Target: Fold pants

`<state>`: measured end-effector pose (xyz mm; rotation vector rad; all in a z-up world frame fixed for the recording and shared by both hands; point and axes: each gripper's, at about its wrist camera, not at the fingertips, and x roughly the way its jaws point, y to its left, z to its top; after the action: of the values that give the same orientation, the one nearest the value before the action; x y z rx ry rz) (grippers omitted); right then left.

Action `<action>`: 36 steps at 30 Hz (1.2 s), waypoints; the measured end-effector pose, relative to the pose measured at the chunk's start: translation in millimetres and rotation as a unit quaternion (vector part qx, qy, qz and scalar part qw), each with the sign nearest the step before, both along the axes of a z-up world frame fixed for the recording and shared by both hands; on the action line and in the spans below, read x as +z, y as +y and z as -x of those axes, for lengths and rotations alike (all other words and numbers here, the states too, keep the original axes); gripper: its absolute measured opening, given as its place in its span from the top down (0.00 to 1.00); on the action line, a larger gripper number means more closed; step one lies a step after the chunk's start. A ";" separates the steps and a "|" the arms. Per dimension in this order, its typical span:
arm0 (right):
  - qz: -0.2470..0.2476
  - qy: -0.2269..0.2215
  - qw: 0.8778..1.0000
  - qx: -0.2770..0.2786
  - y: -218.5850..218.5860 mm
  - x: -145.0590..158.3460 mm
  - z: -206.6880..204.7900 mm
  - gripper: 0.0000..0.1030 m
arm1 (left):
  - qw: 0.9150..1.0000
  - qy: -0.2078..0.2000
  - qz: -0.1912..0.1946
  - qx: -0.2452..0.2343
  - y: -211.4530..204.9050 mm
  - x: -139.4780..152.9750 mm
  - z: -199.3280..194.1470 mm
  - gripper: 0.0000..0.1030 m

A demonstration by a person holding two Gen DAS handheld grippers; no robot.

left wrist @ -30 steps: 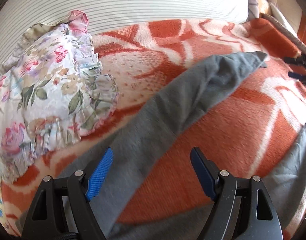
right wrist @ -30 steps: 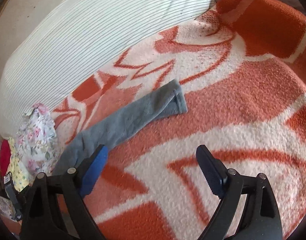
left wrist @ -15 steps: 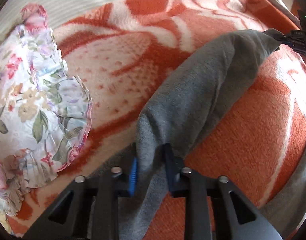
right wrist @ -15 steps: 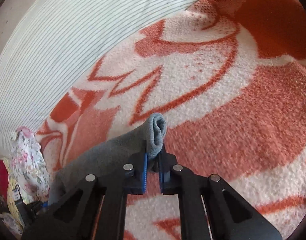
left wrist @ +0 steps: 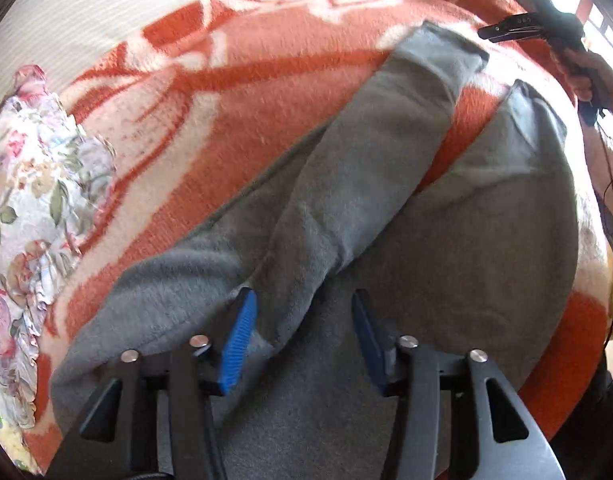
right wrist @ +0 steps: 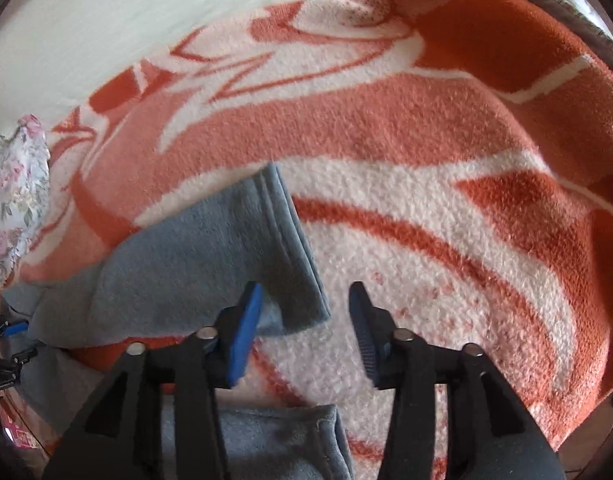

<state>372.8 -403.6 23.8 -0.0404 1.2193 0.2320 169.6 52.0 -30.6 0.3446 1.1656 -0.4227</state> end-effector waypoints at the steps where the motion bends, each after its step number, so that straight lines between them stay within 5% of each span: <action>1: -0.010 -0.017 1.000 0.000 3.3 8.0 -3.7 0.32 | 1.000 -0.004 0.007 0.003 -0.8 3.3 -2.2 0.43; 5: -0.014 -0.041 0.999 0.018 32.3 13.8 -35.4 0.29 | 1.000 -0.014 0.016 0.018 -14.3 5.0 -35.0 0.42; 11: 0.046 0.012 0.999 0.004 56.9 -47.4 -83.6 0.31 | 0.999 0.026 0.034 0.017 -41.6 -15.6 -63.3 0.42; 13: 0.054 0.012 0.998 0.015 59.4 -57.7 -83.9 0.45 | 0.999 0.038 0.035 0.018 -50.1 -24.6 -69.8 0.43; 14: 0.052 0.001 0.998 0.023 58.9 -56.2 -81.1 0.67 | 0.998 0.041 0.034 0.016 -54.0 -27.8 -71.6 0.48; 15: 0.040 -0.003 0.999 0.027 58.7 -51.1 -79.9 0.83 | 0.998 0.042 0.036 0.010 -58.3 -29.6 -71.5 0.72; 16: 0.026 -0.005 0.999 0.025 57.7 -45.9 -76.1 0.86 | 0.998 0.042 0.036 0.005 -62.2 -30.3 -70.7 0.85; 27: -0.059 -0.125 0.989 0.060 19.0 40.0 11.7 0.88 | 0.999 -0.020 0.047 0.003 -67.9 8.0 -7.2 0.92; 36: -0.105 -0.101 0.989 0.031 -32.4 20.9 87.1 0.90 | 0.999 -0.037 0.040 -0.005 -78.4 13.4 51.7 0.92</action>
<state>285.6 -436.0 44.8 0.0801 0.9876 0.4010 117.9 -26.4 -17.2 0.2942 1.0723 -0.4606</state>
